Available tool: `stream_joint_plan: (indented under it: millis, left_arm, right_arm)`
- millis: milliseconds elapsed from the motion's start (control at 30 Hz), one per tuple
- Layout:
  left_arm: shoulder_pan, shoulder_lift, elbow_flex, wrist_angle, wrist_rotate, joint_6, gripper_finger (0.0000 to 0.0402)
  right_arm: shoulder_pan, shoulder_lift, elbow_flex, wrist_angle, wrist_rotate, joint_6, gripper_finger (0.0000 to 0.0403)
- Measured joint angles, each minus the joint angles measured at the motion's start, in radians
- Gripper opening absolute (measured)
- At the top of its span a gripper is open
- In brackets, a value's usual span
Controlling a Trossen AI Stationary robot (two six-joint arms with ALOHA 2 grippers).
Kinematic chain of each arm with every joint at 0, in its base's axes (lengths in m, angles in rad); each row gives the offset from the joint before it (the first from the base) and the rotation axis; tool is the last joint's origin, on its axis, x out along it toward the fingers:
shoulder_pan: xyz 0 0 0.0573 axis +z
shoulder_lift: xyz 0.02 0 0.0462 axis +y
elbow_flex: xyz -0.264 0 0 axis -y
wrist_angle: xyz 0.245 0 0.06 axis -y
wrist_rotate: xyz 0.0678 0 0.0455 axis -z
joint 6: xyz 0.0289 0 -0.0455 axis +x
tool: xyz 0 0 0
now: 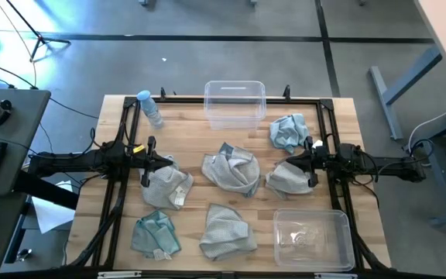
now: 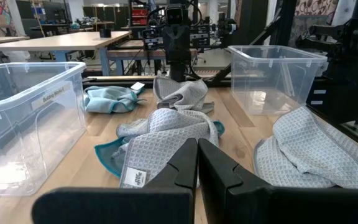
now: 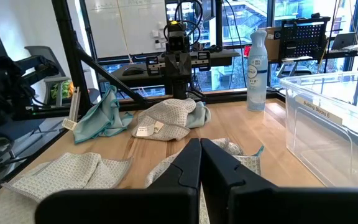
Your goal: Sort microfiber towel by color & place in baskets
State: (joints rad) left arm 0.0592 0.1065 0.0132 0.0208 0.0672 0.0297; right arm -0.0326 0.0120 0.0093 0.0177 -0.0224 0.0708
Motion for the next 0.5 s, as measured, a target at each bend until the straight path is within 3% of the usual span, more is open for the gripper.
stream_joint_plan:
  millis: [367,500]
  left_arm:
    - [0.000,0.000,0.000,0.000,0.000,0.000,0.0000]
    - [0.000,0.000,0.000,0.000,0.000,0.000,0.0000]
  right_arm:
    - [0.000,0.000,0.000,0.000,0.000,-0.001,0.0000]
    - [0.000,0.000,0.000,0.005,0.075,-0.073,0.0000]
